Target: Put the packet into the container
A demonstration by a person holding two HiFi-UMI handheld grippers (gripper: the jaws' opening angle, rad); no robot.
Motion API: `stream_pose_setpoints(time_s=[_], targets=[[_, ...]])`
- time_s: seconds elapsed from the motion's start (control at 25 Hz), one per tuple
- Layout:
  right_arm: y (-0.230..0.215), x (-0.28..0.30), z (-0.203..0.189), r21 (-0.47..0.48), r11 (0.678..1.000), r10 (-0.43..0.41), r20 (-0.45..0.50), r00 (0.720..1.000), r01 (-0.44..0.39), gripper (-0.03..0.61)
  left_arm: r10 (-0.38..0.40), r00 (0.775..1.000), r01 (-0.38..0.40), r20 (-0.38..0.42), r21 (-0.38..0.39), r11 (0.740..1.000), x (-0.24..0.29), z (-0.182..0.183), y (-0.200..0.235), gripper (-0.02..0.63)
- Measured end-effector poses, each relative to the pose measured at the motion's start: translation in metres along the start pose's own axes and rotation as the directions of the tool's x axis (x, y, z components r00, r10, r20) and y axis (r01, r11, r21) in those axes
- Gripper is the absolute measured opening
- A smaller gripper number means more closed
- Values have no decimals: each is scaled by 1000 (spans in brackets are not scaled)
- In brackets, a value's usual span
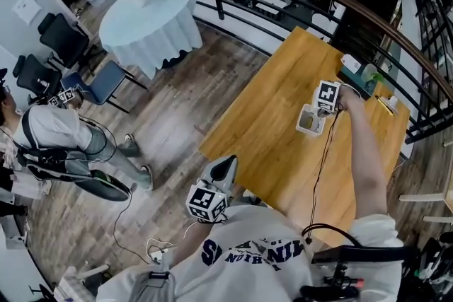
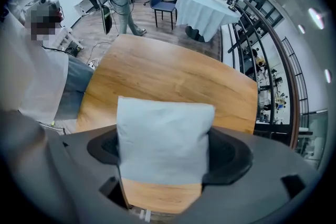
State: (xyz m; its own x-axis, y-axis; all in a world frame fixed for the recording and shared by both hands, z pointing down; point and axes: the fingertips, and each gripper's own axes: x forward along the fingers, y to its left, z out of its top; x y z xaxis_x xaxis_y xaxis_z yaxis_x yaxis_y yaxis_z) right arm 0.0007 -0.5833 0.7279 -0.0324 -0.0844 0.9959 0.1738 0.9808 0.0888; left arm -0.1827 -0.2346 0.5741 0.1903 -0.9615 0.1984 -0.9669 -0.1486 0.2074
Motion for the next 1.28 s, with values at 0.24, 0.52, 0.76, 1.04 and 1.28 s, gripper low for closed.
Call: stream_pose_setpoints(time_s=[0.24, 0.52, 0.76, 1.04, 1.28], targets=[[8, 45, 7, -4, 1000, 22, -2, 1000, -22, 451, 29, 999, -29, -16, 1, 1000, -6, -2, 6, -6], [15, 91, 4, 11, 999, 31, -27, 999, -31, 451, 57, 998, -57, -28, -2, 998, -9, -4, 11, -6], [21, 125, 1, 22, 999, 35, -32, 999, -35, 451, 56, 998, -56, -35, -4, 998, 1, -5, 9, -6], [25, 139, -5, 25, 1000, 13, -40, 999, -12, 451, 38, 998, -38, -47, 4, 999, 17, -3, -2, -6], [22, 148, -13, 41, 999, 18, -49, 999, -16, 451, 34, 998, -34, -50, 1, 999, 26, -2, -2, -6]])
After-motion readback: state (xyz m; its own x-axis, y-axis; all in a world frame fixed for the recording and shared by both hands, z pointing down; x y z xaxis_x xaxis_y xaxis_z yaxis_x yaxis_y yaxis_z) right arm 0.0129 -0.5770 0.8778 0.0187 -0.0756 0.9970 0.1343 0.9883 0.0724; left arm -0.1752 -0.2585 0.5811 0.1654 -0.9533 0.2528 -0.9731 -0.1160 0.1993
